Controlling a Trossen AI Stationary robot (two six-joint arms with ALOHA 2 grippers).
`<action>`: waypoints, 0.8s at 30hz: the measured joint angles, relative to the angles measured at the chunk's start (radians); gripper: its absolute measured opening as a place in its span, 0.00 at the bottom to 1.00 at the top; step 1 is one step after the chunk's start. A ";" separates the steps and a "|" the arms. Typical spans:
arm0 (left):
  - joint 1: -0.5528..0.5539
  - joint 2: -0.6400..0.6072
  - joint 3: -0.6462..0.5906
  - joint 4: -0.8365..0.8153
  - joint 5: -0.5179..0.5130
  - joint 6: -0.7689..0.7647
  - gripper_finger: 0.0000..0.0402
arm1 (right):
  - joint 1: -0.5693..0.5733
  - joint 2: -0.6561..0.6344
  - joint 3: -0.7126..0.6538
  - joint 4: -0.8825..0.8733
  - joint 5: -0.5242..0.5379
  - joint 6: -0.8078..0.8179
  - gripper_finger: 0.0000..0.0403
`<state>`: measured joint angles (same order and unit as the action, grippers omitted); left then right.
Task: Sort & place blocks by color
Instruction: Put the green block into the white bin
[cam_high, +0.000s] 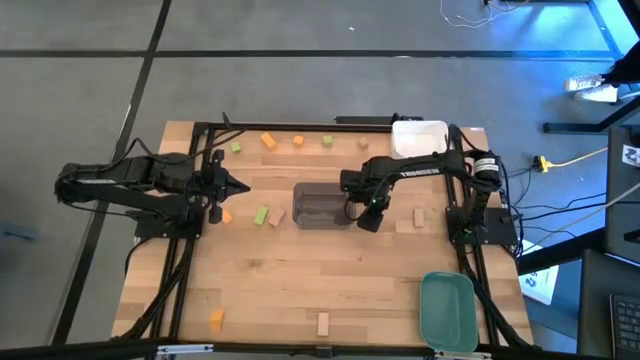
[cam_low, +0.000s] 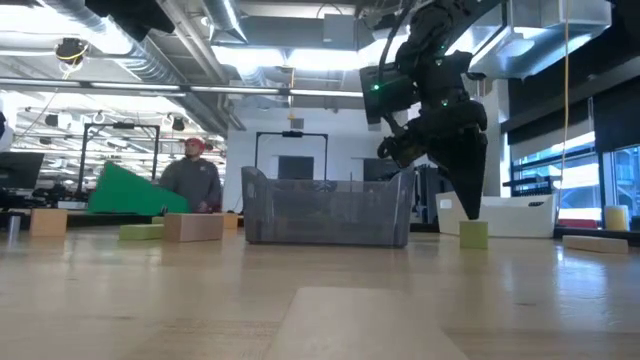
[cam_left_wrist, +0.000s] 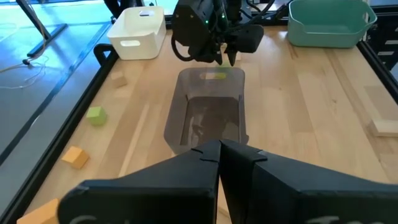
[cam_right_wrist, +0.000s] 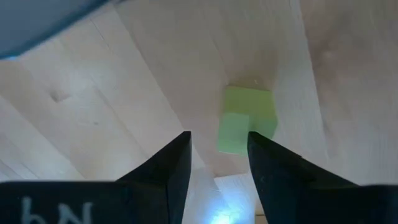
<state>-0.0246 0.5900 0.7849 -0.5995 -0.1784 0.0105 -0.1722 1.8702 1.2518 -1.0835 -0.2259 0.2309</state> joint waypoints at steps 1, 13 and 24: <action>0.000 0.000 0.000 0.000 0.000 0.000 0.00 | 0.000 0.000 0.000 0.001 0.000 0.000 0.39; 0.000 0.000 0.000 0.001 -0.004 0.001 0.00 | 0.000 0.000 0.000 -0.004 0.039 0.028 0.39; 0.000 0.000 0.000 0.001 -0.014 0.001 0.00 | 0.000 0.000 0.000 0.001 0.088 0.025 0.39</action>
<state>-0.0250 0.5900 0.7849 -0.5987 -0.1925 0.0116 -0.1719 1.8706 1.2522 -1.0828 -0.1383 0.2562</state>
